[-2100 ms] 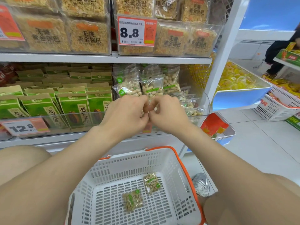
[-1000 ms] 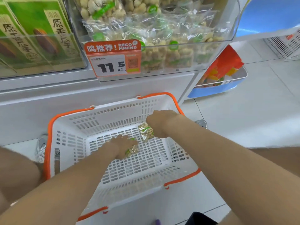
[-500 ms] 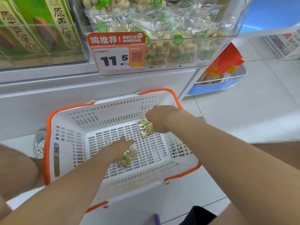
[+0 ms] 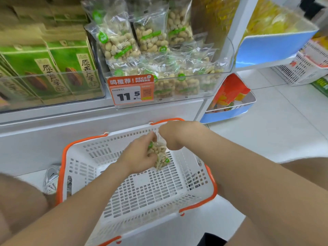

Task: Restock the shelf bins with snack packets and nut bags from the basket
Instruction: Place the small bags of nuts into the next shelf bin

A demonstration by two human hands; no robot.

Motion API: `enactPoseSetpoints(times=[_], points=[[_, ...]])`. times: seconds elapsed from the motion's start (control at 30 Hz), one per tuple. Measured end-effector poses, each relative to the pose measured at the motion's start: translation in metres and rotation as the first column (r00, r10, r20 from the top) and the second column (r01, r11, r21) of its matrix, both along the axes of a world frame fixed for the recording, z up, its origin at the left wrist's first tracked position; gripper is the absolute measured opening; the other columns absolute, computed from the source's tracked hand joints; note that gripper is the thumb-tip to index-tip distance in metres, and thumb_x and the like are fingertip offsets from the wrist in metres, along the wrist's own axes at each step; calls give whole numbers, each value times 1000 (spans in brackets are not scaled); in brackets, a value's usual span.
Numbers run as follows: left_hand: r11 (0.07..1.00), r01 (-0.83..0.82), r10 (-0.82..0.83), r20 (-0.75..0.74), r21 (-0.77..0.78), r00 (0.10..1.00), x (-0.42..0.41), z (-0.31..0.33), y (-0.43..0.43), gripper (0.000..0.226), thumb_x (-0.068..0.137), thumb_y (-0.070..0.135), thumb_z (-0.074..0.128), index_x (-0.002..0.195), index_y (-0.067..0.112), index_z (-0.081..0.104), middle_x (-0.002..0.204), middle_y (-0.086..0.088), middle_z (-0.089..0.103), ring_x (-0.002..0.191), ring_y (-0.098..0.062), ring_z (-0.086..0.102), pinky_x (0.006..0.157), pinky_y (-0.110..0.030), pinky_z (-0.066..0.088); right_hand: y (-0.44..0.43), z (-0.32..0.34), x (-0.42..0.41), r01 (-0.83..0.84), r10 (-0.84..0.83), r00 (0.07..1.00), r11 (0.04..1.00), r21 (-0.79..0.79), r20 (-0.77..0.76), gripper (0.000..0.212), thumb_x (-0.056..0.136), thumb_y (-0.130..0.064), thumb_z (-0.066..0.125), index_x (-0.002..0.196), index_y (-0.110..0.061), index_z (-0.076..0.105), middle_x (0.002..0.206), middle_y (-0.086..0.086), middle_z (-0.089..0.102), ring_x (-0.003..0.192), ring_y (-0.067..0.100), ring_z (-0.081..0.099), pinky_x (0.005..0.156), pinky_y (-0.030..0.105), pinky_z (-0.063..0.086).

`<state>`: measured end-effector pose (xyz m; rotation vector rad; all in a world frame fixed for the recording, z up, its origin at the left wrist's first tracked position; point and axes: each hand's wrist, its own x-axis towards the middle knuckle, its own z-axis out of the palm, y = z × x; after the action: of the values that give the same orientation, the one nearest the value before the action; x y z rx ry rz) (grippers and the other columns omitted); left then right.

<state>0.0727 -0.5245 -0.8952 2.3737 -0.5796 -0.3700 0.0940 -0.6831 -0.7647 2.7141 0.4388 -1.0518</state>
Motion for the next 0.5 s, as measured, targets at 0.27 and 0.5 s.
enactPoseSetpoints(times=[0.27,0.5], points=[[941,-107,226,364,-320,903,-1,91,-6,35,100,31,39,133,27,48,82,14,58,66,-11,53,60,-39,40,-22,74,5,105,-208,964,872,477,168,21,102,-25,59,94,-14,75,87,5,76,69,10,69,67,34,58],[852,-106,404,513,-513,757,17,173,-17,28,105,19,41,131,14,50,77,6,59,61,-6,53,62,-37,35,-25,118,10,74,-510,825,524,849,242,31,104,-35,60,91,-7,65,73,3,64,69,24,64,65,37,49]])
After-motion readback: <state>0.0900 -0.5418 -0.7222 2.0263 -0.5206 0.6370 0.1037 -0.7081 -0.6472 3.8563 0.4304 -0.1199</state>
